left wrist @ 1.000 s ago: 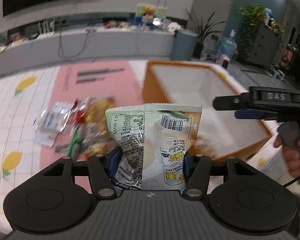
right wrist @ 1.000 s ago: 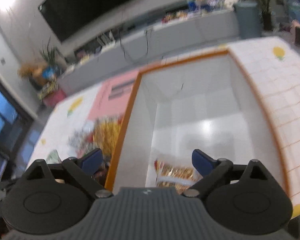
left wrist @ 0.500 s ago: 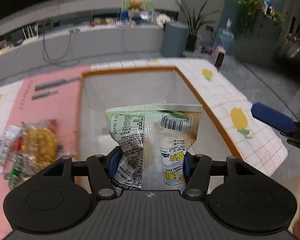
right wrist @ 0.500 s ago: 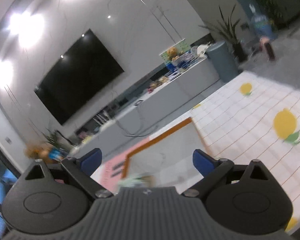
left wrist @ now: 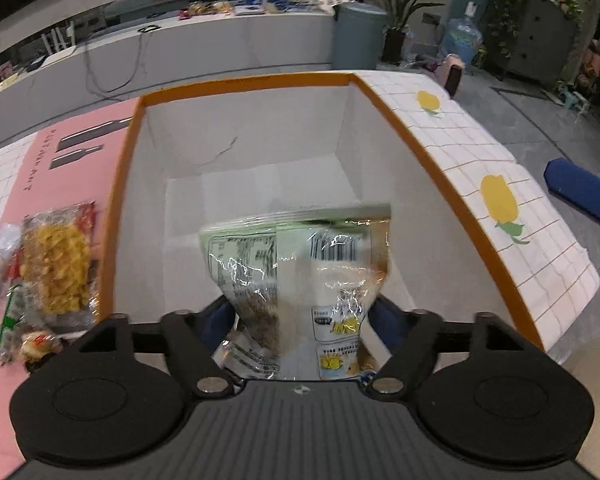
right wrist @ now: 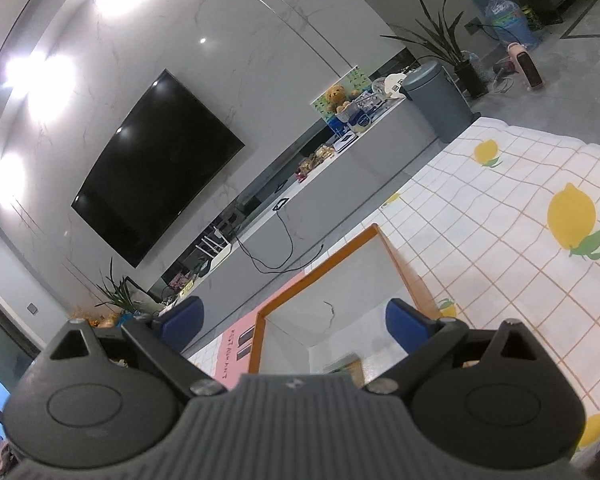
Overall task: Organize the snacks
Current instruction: 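Lower the green-and-white bag into the box and open the left gripper, then grasp the dark yellow-print snack bag with the right gripper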
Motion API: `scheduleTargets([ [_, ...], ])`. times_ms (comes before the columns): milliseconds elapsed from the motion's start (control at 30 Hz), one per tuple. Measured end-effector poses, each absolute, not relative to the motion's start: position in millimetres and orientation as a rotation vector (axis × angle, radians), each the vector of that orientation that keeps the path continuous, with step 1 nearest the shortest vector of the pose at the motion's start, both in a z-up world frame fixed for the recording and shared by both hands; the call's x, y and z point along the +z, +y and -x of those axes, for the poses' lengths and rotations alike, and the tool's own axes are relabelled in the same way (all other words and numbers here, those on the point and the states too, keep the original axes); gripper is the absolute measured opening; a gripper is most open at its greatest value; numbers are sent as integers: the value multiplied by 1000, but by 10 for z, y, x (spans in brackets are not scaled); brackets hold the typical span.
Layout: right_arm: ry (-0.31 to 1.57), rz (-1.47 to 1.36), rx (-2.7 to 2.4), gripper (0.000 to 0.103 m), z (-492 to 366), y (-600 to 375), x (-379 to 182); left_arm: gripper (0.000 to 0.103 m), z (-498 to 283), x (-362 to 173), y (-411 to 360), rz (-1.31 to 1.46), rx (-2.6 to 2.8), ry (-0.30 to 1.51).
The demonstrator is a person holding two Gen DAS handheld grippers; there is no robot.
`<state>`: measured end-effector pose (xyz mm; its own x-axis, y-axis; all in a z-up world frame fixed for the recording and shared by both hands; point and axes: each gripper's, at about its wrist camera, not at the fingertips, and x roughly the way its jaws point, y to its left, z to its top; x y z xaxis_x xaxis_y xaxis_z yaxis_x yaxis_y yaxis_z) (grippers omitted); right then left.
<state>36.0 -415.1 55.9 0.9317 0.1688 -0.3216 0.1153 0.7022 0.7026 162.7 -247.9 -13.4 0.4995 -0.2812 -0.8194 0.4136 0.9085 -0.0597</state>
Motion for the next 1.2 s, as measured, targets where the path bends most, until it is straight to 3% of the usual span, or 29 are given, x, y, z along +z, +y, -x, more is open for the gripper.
scheduleTargets([
  [267, 328, -783, 65, 96, -342, -4153, 564, 91, -1441, 240, -2187, -173, -449, 866],
  [667, 226, -628, 242, 96, -322, -3561, 760, 91, -1115, 906, -1059, -77, -297, 710],
  [867, 244, -501, 336, 95, -328, -2955, 821, 91, -1023, 820, -543, -61, -157, 697],
  [967, 193, -435, 353, 86, -229, -2626, 791, 91, -1028, 711, -249, -36, -99, 700],
  [1033, 184, -408, 391, 86, -161, -2437, 730, 91, -1059, 627, -43, 6, -69, 713],
  [1200, 334, -252, 409, 86, -224, -1962, 388, 91, -1162, 375, 363, 81, -53, 763],
])
